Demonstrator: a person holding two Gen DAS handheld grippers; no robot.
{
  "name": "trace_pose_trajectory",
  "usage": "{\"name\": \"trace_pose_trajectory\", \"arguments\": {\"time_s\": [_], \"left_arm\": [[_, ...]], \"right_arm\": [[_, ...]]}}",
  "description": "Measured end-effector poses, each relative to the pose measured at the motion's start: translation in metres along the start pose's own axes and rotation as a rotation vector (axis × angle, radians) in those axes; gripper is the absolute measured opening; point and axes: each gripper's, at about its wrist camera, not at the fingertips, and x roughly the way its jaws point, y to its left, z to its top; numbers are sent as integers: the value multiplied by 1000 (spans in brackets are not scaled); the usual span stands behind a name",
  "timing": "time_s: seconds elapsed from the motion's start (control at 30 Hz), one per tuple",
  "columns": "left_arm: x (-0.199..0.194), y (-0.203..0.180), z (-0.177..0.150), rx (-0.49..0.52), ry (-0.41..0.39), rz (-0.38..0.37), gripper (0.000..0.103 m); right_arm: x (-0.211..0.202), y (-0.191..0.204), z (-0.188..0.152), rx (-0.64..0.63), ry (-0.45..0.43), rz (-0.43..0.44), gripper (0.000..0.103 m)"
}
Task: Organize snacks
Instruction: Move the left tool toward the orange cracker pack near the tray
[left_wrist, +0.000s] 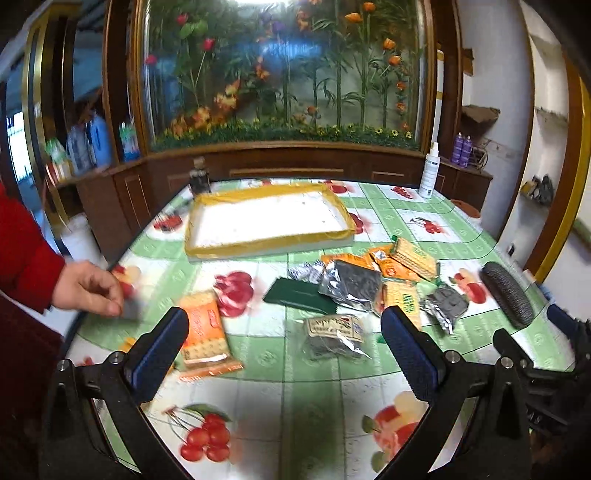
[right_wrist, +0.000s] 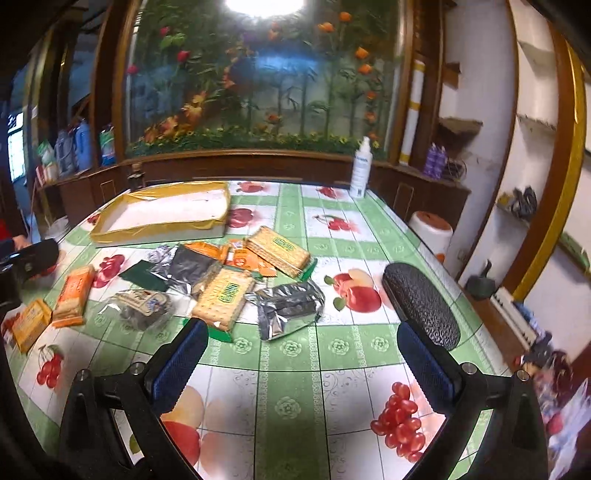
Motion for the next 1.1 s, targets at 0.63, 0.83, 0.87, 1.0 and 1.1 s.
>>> {"name": "trace_pose_trajectory", "arguments": {"time_s": [0.63,0.83,0.87,1.0,1.1], "left_arm": [[18,24,-16,96,-25,305,103],[17,18,-11,83,-14,256,103],[18,17,-11,87,-11,255,103],[19,16,-11,79,1,233,103],[20,16,-11,68,10,219,103]], "right_arm": [[34,-11,-6,53,215,136,103],[34,-6,-5,17,218,133,103],[33,-5,-5,12,218,127,103],[34,-3,-4,-8,219,112,103],[35,0,-3,-16,225,102,103]]}}
